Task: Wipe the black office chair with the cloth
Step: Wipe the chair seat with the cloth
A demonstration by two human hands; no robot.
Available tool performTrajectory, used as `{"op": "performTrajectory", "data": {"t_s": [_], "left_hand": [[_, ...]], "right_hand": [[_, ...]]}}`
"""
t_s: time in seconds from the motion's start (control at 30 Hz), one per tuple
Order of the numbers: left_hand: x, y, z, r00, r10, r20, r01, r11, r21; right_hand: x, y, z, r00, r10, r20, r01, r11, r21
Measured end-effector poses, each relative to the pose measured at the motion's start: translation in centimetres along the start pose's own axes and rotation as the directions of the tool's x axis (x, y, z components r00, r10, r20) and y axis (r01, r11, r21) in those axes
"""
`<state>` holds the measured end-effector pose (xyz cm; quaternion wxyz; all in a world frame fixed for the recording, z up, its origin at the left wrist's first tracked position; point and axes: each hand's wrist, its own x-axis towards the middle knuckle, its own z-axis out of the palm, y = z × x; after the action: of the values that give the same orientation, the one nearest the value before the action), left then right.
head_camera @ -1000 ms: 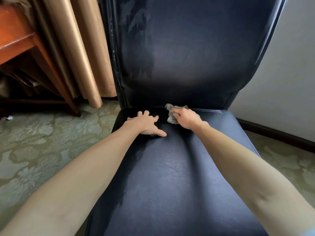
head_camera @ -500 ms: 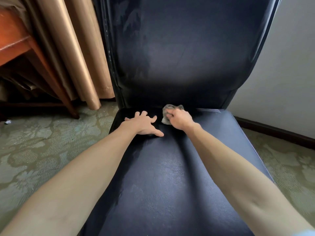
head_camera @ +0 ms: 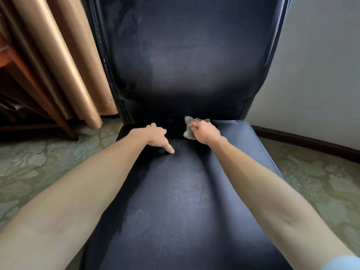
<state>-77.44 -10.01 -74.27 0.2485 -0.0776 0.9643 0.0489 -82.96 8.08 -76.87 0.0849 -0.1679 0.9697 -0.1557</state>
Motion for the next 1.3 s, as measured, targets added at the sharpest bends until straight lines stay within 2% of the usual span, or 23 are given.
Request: {"op": "performTrajectory", "data": {"t_s": [0.1,0.2,0.3,0.5,0.6,0.83,0.93,1.1,1.23,1.3], "left_hand": [[-0.1,-0.2,0.1,1.000,0.010,0.010,-0.010,1.000,-0.022],[0.0,-1.3,0.0,0.997,0.029,0.070,-0.021,0.994,-0.108],[0.2,-2.5,0.4,0.996,0.058,0.071,-0.044,0.983,-0.181],[0.2,-2.4,1.2,0.999,0.046,-0.020,-0.048,0.992,-0.118],[0.0,-2.4,1.2,0.998,0.038,-0.047,-0.043,0.992,-0.116],[-0.1,-2.0,0.6,0.999,0.047,-0.003,-0.046,0.979,-0.196],[-0.3,-1.3,0.5,0.998,0.028,-0.054,-0.033,0.995,-0.099],[0.4,2.4,0.5,0.987,0.080,-0.140,-0.079,0.997,0.016],[1.0,4.7,1.3,0.993,0.085,-0.076,-0.085,0.996,0.003],[1.2,4.4,1.1,0.995,0.086,-0.048,-0.087,0.996,-0.028]], "right_hand": [[-1.1,2.7,-1.8,0.996,0.082,-0.020,-0.083,0.993,-0.082],[-1.4,4.3,-1.7,0.991,0.118,-0.059,-0.124,0.988,-0.093],[-1.1,3.2,-0.2,0.995,0.034,-0.089,-0.042,0.995,-0.090],[-2.0,-4.1,3.2,0.985,-0.161,-0.060,0.156,0.985,-0.079],[-1.6,-5.4,4.6,0.976,-0.212,-0.041,0.209,0.976,-0.060],[-0.3,1.3,1.9,0.993,-0.114,-0.034,0.111,0.991,-0.072],[0.1,4.1,0.7,0.999,-0.018,-0.036,0.015,0.996,-0.087],[0.5,2.7,1.1,0.997,-0.077,-0.006,0.076,0.990,-0.120],[1.2,4.3,0.7,0.996,-0.082,0.022,0.082,0.996,-0.022],[1.0,5.7,-0.1,0.996,-0.085,-0.010,0.085,0.995,-0.054]]}}
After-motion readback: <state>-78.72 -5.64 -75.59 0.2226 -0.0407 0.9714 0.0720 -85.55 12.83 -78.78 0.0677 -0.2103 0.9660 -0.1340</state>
